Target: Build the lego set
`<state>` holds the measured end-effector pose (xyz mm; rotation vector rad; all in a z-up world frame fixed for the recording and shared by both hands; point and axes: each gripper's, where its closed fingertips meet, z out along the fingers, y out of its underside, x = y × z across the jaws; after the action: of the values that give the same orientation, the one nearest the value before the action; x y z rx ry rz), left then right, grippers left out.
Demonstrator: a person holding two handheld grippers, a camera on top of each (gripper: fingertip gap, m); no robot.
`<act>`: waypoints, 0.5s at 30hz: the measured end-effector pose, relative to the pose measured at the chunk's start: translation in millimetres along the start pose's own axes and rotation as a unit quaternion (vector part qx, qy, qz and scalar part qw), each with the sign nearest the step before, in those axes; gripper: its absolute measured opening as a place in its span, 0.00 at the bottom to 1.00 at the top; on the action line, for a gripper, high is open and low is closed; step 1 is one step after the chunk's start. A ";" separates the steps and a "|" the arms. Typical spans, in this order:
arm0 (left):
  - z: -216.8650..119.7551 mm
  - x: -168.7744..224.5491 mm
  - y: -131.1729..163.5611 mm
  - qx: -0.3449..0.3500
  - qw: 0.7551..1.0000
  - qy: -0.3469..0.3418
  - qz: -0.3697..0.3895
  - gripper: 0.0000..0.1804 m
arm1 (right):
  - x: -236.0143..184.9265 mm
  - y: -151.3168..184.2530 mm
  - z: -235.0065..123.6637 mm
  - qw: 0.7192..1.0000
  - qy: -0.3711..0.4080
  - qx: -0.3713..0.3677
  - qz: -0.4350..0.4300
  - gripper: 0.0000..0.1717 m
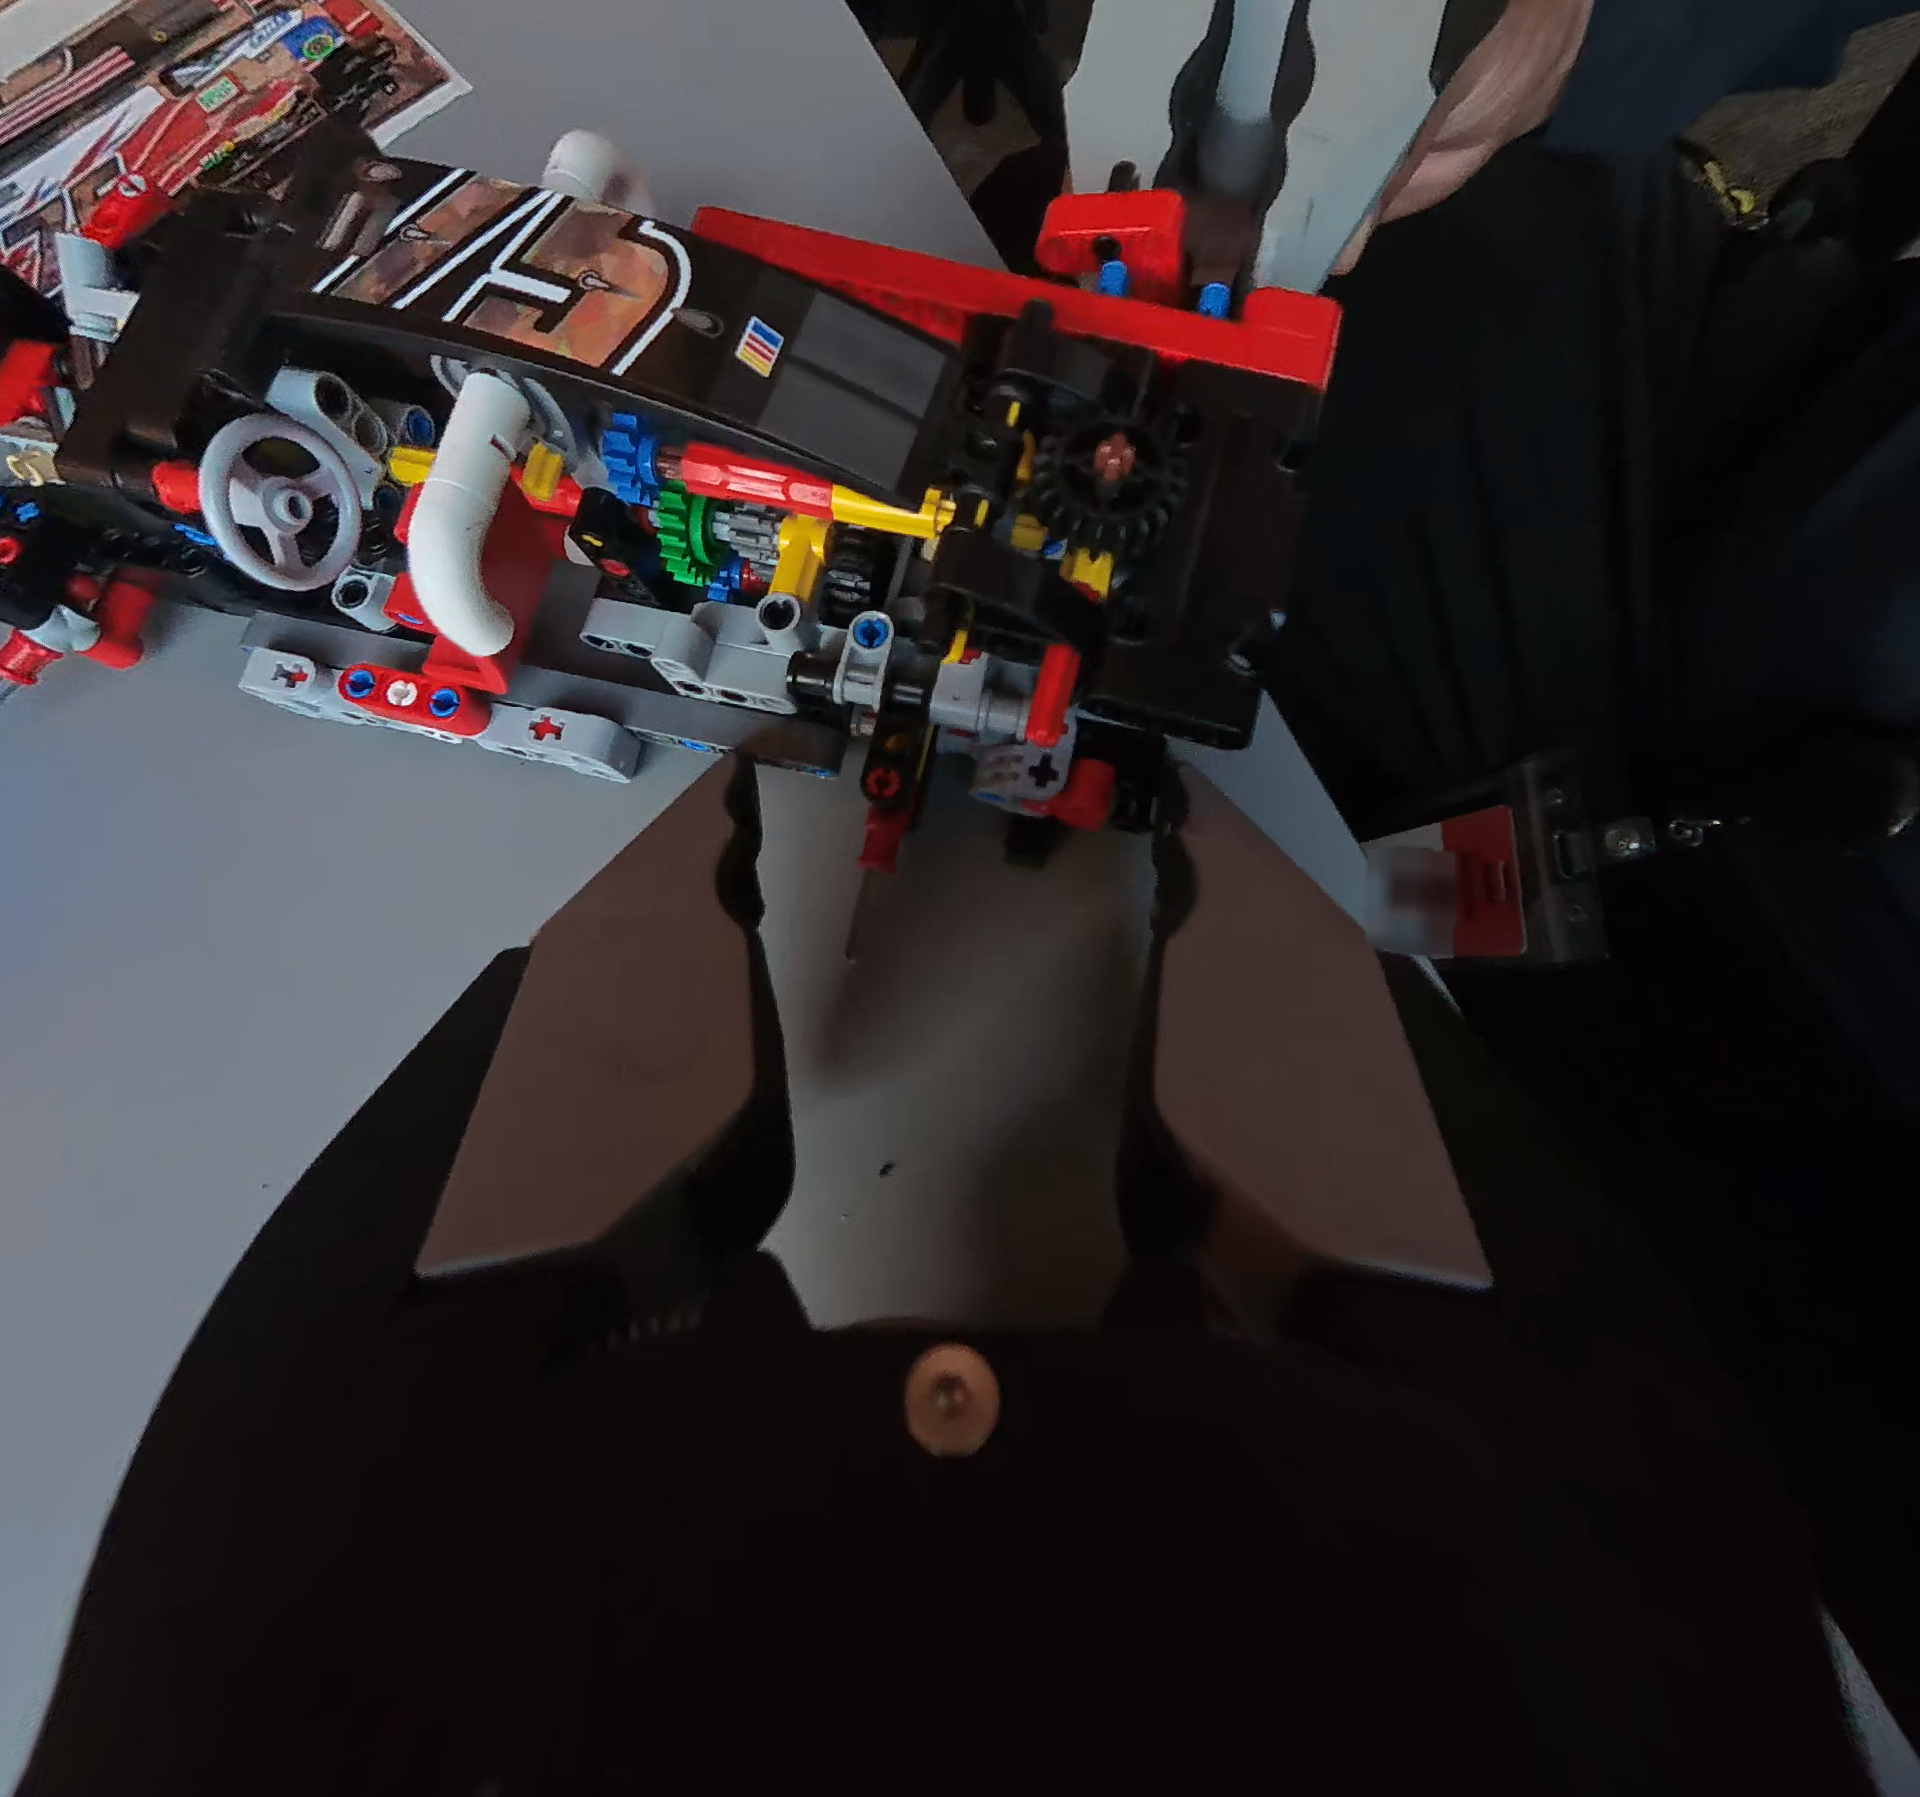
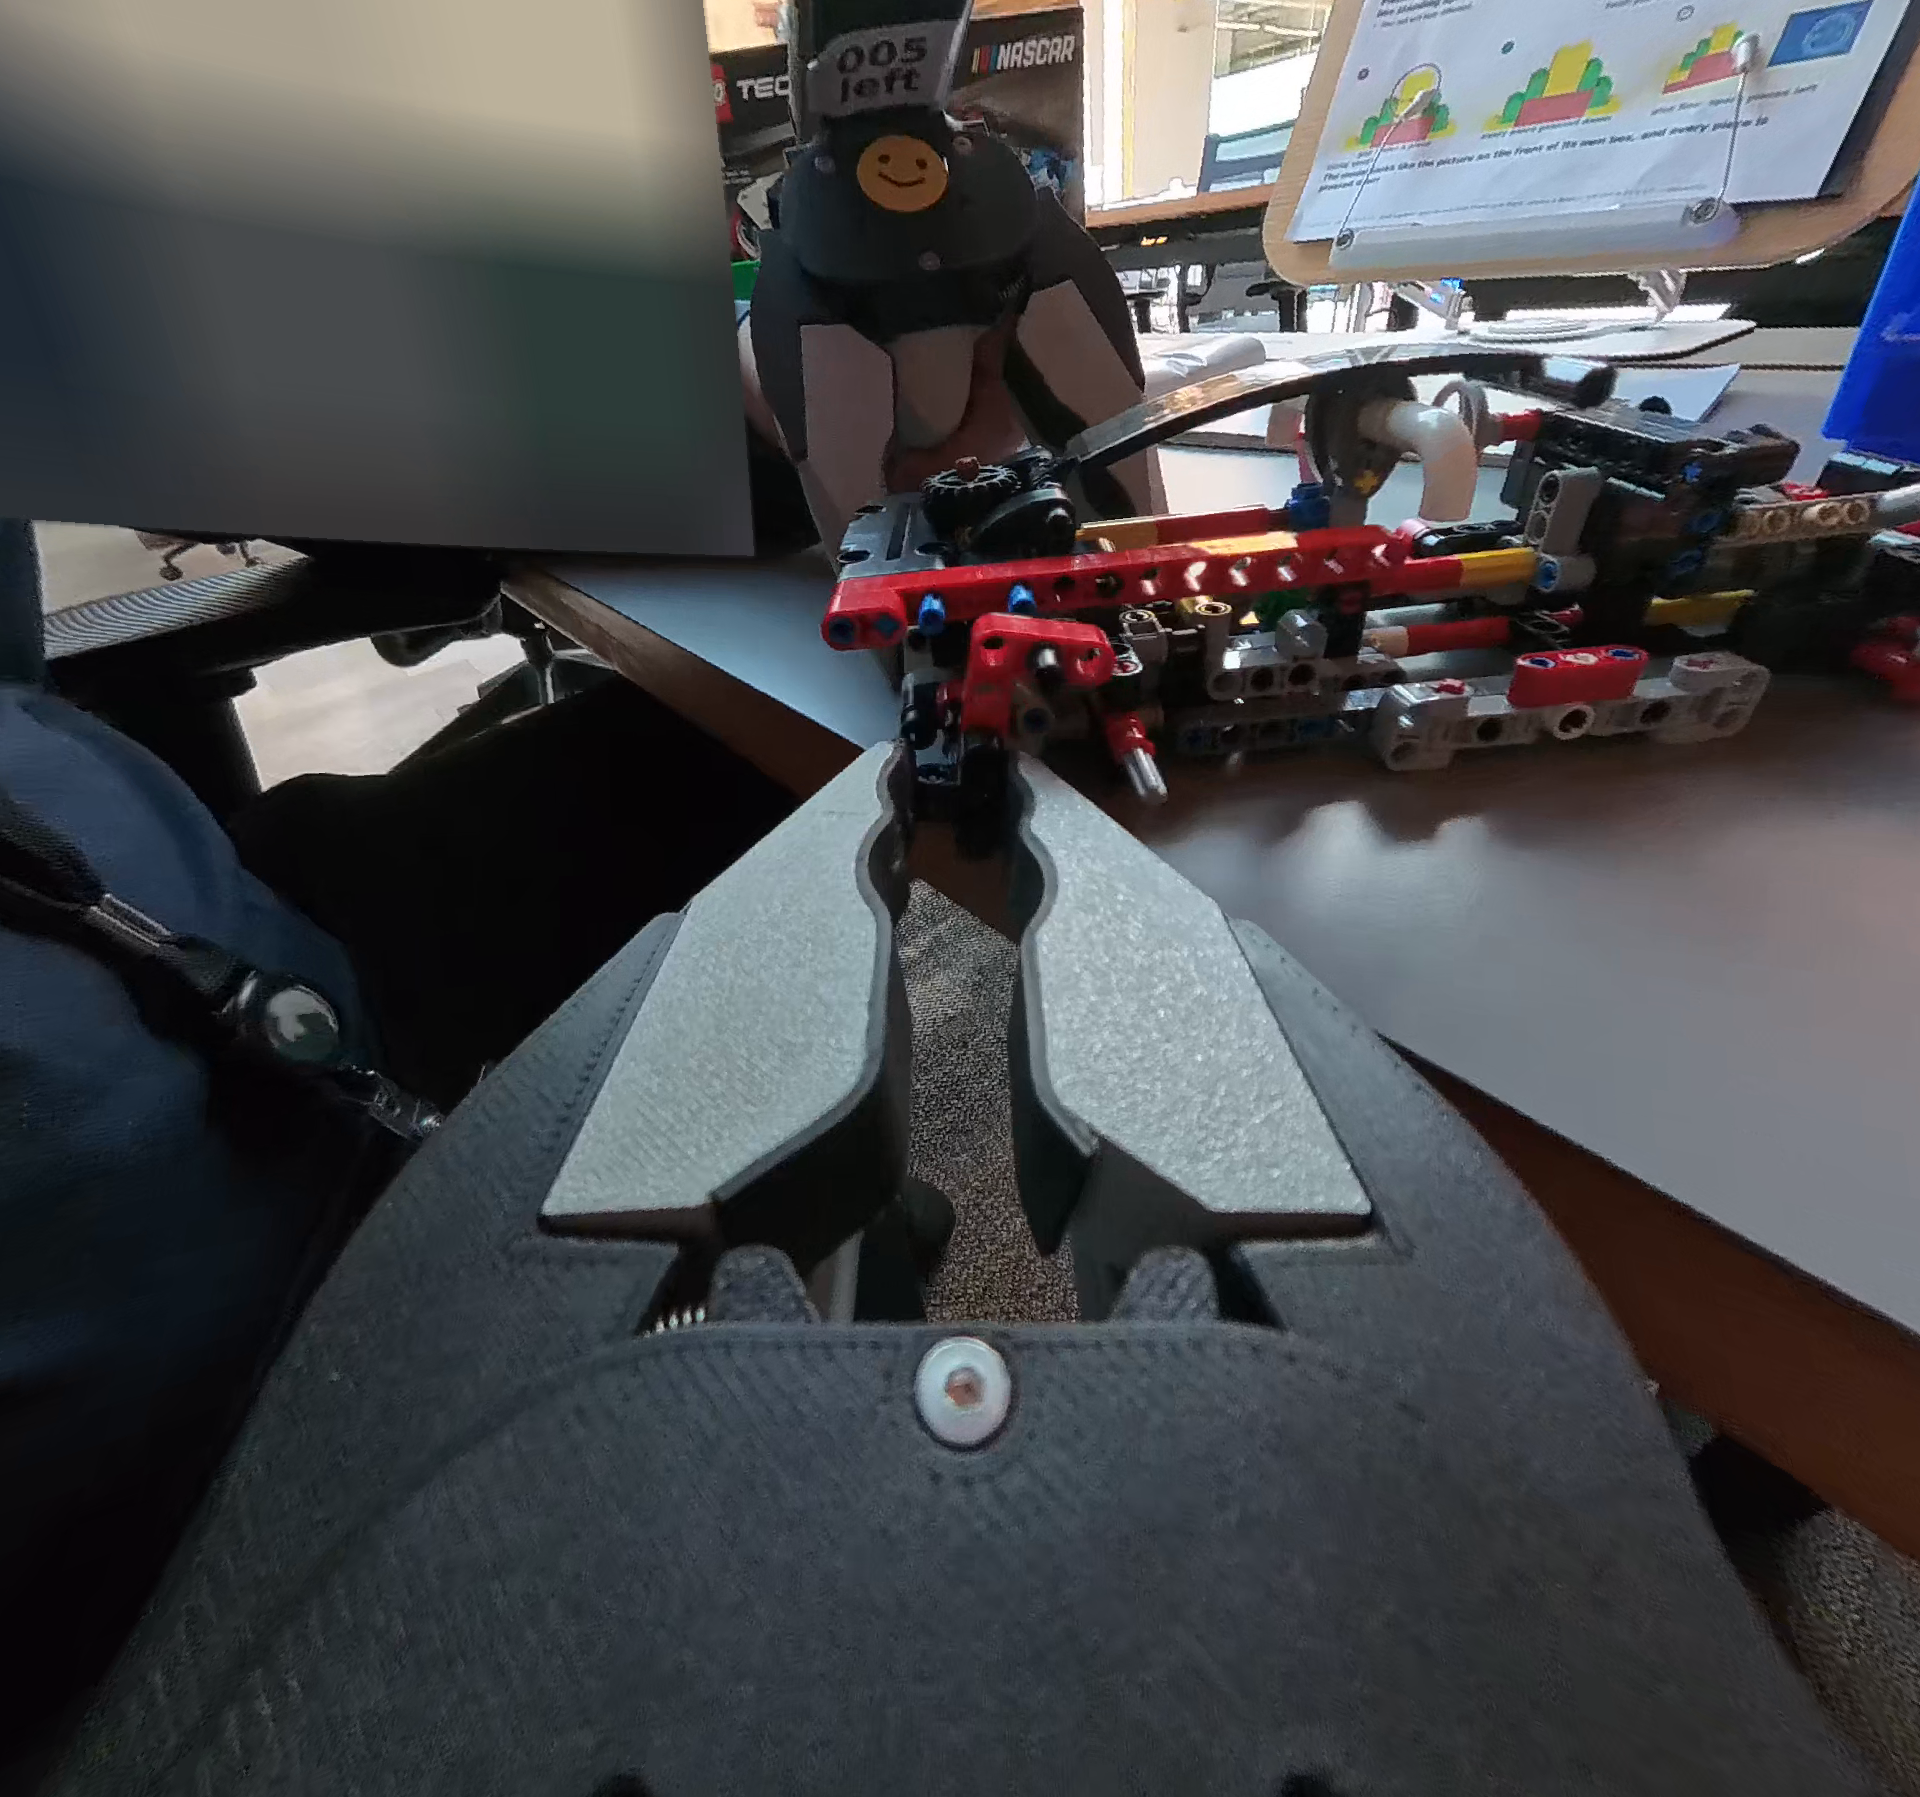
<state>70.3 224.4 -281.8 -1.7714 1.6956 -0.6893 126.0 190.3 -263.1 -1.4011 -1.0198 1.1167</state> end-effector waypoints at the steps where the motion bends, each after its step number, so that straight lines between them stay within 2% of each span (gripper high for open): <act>1: 0.2 -0.8 0.0 0.003 1.000 0.000 -0.004 0.41 | -0.4 0.1 -0.1 1.000 0.000 0.001 -0.002 0.07; 4: 1.6 -1.8 0.8 0.007 1.000 0.007 -0.017 0.32 | -1.4 0.4 -0.4 1.000 -0.003 0.003 0.000 0.07; 15: 3.7 4.2 -1.2 0.004 1.000 0.007 -0.020 0.36 | -2.1 -4.8 -0.3 1.000 -0.007 0.024 0.020 0.07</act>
<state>74.0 220.4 -283.6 -1.8039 1.6686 -0.7260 125.8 188.7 -258.1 -1.3824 -0.9731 1.1731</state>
